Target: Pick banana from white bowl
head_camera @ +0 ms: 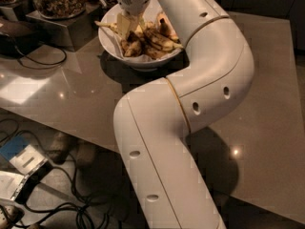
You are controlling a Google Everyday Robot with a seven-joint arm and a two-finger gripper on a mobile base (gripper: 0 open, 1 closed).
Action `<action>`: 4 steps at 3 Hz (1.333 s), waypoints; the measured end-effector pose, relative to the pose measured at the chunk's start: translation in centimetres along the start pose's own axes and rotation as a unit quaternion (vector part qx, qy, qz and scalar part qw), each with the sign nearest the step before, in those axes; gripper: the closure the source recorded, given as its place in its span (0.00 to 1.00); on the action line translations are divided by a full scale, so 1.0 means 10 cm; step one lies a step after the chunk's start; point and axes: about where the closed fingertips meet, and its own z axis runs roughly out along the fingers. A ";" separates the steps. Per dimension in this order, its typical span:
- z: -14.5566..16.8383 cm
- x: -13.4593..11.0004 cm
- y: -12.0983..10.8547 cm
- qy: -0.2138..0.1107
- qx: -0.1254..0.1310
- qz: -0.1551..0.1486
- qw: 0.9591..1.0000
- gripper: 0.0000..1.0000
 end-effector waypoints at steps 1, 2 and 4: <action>0.00 -0.03 0.00 -0.002 0.003 -0.003 1.000 1.00; -0.11 -0.05 0.02 -0.009 0.006 -0.011 1.000 1.00; -0.34 -0.16 0.05 -0.016 0.028 -0.038 0.999 1.00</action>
Offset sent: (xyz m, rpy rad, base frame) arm -0.0209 -0.0056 0.0292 0.0000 -0.0297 0.0355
